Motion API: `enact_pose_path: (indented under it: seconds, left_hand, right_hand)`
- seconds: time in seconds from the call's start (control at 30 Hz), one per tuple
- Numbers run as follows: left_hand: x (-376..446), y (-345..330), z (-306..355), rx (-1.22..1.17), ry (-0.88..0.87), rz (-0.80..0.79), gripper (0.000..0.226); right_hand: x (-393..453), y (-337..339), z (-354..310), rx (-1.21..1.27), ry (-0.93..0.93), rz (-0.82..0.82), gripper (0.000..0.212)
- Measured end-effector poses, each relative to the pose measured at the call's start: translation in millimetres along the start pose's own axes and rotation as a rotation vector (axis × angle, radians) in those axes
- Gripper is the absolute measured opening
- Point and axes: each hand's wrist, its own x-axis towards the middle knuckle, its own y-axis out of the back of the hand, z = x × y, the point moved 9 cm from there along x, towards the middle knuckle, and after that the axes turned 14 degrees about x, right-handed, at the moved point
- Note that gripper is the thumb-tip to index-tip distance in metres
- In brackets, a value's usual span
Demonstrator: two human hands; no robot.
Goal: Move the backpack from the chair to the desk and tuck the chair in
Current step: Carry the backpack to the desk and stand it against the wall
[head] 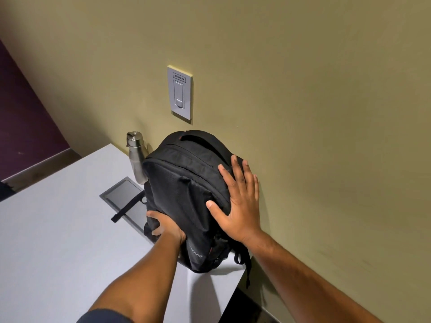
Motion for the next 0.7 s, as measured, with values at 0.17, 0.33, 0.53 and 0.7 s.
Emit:
enact_pose_path:
  seconds: [0.17,0.33,0.53,0.7]
  left_hand:
    - [12.9,-12.5,7.0,0.048,-0.014,0.065,0.105]
    - [20.1,-18.3,3.2,0.185,0.021,-0.053,0.112]
    - [16.7,-4.7,-3.2,0.389,0.010,-0.279,0.131]
    - [-10.2,8.2,7.5,0.617,-0.191,-0.408,0.127]
  right_hand:
    - [-0.9,0.0,8.6,-0.006,0.021,-0.059,0.095]
    - [-9.5,4.5,14.5,0.011,-0.009,-0.037,0.095]
    - [-15.1,8.1,13.5,0.008,-0.021,-0.006,0.091]
    - [-16.7,14.8,7.7,-0.007,-0.057,-0.023,0.089]
